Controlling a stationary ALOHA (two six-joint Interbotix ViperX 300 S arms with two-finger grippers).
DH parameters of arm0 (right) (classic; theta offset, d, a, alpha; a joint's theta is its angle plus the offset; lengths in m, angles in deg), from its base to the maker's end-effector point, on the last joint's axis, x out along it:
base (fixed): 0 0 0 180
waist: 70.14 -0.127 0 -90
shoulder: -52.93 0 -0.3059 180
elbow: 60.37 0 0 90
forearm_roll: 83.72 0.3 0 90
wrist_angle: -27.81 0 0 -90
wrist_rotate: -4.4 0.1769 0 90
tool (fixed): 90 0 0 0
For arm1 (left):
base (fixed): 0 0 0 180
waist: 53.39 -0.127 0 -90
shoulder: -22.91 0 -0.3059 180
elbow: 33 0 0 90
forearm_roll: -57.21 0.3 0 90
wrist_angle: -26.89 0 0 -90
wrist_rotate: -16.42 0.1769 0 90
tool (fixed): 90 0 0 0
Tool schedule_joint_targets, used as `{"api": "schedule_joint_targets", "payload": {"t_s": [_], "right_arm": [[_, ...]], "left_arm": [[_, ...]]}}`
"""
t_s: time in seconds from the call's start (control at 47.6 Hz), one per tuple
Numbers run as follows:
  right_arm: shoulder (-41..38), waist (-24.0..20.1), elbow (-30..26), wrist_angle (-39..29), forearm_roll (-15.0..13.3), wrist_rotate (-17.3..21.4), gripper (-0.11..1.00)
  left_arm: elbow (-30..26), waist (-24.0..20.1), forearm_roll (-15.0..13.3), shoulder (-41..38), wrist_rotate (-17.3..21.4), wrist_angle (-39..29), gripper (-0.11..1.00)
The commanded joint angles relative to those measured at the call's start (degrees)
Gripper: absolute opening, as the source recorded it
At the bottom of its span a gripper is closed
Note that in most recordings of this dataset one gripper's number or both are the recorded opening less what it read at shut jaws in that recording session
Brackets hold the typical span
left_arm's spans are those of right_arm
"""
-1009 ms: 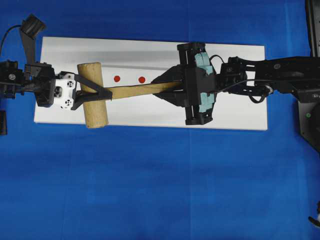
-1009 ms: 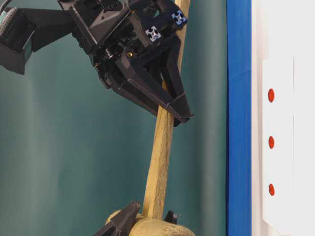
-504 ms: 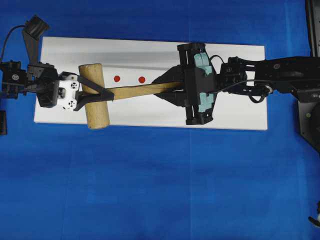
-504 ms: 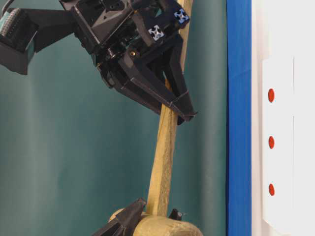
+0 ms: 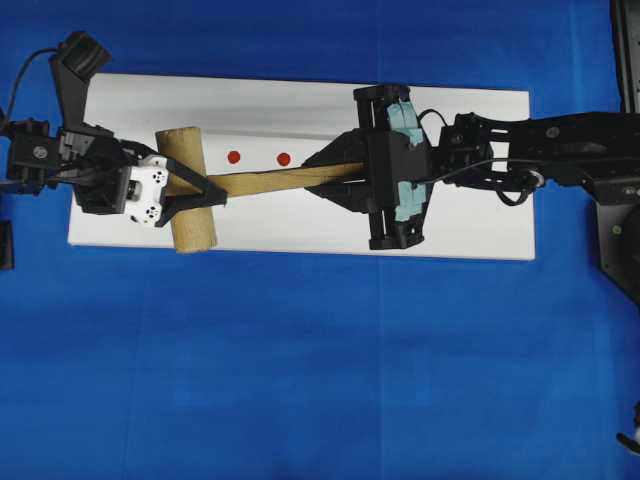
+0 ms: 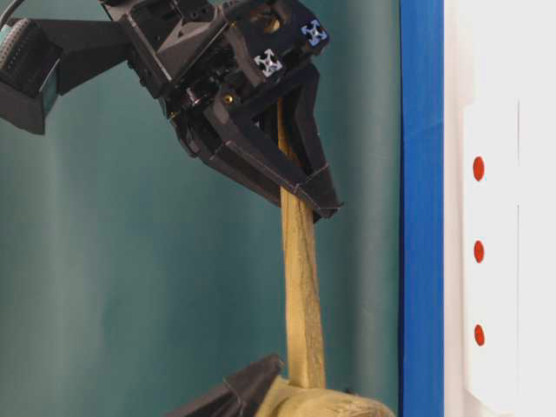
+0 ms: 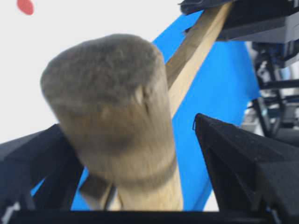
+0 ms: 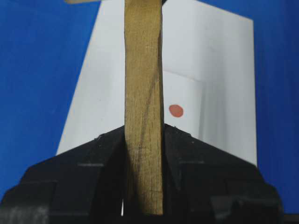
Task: Hit the mark with a hammer.
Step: 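Open the left gripper and withdraw it from the mallet head, then carry the mallet with the right gripper back below the board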
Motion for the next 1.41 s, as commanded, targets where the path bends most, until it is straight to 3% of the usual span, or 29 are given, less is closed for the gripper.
{"api": "schedule_joint_targets", "payload": {"t_s": [0.0, 0.567, 0.862, 1.03, 1.282, 1.387], "right_arm": [[0.8, 0.2, -1.7, 0.1, 0.4, 0.5, 0.07], [3.8, 0.2, 1.0, -1.1, 0.4, 3.7, 0.07], [3.9, 0.2, 1.0, -0.9, 1.7, 4.1, 0.07], [3.9, -1.8, 1.1, -0.6, 5.3, 7.4, 0.07], [3.6, -9.6, 1.7, 3.3, 8.6, 13.2, 0.07], [2.9, -13.4, 2.2, 6.7, 9.9, 14.2, 0.07]], "left_arm": [[-0.1, -0.5, 0.2, 2.3, 0.4, -2.1, 0.82], [9.1, -1.1, 0.3, 24.0, 4.9, -12.7, 0.81], [10.3, -1.1, 0.9, 25.9, 6.8, -13.0, 0.81], [10.4, -1.1, 1.3, 25.8, 16.1, -12.4, 0.8], [10.8, -1.1, 1.2, 25.9, 39.9, -10.5, 0.8], [11.5, -1.1, 1.2, 26.2, 47.5, -7.9, 0.8]]}}
